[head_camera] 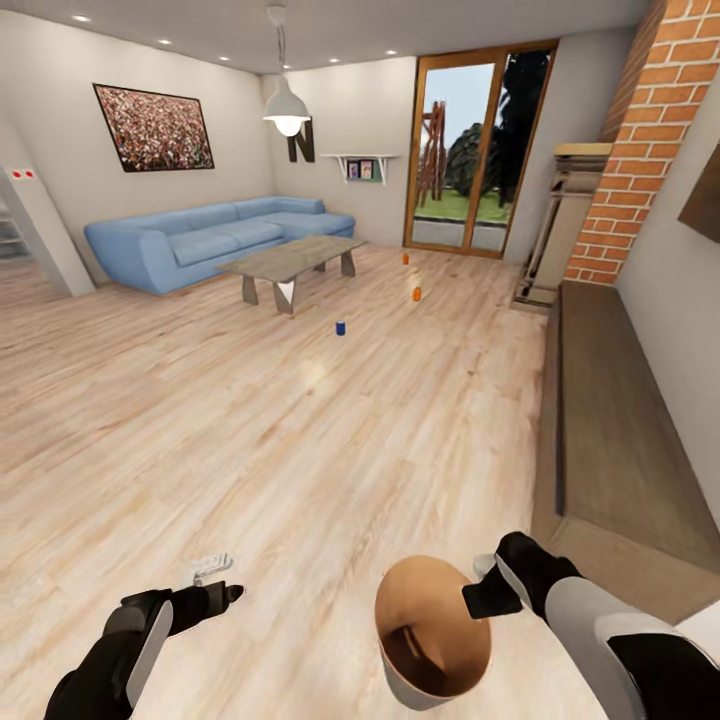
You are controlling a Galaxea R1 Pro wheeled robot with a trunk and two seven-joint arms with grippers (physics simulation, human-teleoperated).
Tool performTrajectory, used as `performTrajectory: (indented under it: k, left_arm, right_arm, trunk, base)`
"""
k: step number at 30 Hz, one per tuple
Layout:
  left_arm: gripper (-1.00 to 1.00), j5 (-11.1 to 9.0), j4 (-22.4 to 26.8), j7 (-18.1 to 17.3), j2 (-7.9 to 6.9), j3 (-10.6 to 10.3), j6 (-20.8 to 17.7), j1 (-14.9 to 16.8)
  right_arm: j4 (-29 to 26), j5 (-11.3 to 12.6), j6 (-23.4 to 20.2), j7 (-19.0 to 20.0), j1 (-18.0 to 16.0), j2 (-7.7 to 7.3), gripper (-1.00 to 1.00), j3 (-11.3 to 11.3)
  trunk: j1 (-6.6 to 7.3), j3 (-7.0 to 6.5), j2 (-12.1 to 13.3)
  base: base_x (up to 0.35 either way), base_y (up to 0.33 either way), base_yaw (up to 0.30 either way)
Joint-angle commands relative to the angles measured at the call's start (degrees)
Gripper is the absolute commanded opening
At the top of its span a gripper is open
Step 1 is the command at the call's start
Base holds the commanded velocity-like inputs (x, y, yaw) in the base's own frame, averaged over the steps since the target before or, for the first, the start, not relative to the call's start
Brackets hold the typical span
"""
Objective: Put the three can of soda from the living room inside the tash can in the kitchen.
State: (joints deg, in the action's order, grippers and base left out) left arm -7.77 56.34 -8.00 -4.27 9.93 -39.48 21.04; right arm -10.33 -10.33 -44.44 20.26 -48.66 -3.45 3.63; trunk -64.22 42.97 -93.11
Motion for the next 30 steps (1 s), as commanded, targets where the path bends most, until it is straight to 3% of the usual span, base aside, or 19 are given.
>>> performTrajectory:
  k: [1,30]
  left_arm:
    - [1.00,0.0,0.0,0.0,-0.01,0.0,0.0,0.0]
    - [1.00,-0.2,0.1,-0.1,-0.12,0.0,-0.1,0.0]
  right_arm:
    - [0.0,1.1,-0.2,0.3,-0.1,0.00,-1.00,-0.3]
    - [0.0,1.0,0.1,0.0,-0.4,-0.07,-1.00,-0.5]
  trunk:
    - [0.00,-0.08,0.0]
    - [0.00,-0.69,0.0]
  base:
    - [0.252,0.229,0.119]
    - [0.263,0.224,0.029]
